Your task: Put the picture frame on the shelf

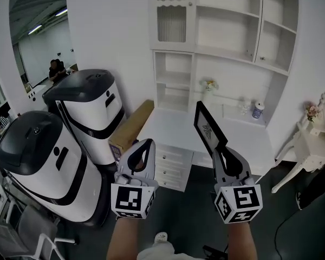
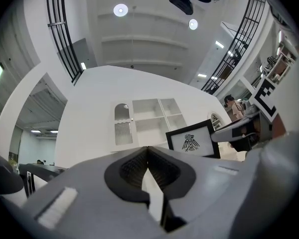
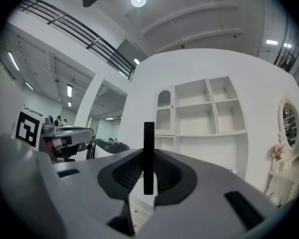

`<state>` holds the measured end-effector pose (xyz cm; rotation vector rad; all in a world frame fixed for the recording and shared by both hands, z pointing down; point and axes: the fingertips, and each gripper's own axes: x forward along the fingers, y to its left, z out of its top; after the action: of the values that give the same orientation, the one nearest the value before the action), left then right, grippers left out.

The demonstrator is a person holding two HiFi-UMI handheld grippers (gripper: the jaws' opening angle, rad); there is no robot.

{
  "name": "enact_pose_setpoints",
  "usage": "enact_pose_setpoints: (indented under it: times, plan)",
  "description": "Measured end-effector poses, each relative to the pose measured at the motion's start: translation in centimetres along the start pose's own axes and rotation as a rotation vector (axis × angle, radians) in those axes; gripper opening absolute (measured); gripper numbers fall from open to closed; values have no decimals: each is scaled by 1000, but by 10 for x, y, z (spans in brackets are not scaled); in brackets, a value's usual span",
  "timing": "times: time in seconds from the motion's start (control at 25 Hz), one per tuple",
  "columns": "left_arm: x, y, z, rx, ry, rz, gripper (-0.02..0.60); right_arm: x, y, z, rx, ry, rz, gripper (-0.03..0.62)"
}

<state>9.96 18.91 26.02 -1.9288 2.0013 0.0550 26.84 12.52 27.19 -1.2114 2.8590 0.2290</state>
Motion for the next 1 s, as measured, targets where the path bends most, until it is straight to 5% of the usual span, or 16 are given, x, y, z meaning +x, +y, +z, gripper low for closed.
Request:
enact_pose_setpoints:
  times: [0.36,1.0]
  plan:
    - [78,79,-39,-34,0,-60,9,109,16,-1,-8,3,-53,60]
    - [139,121,-91,-85,21,-82,9,193,0,-21,-6,33,-91,60]
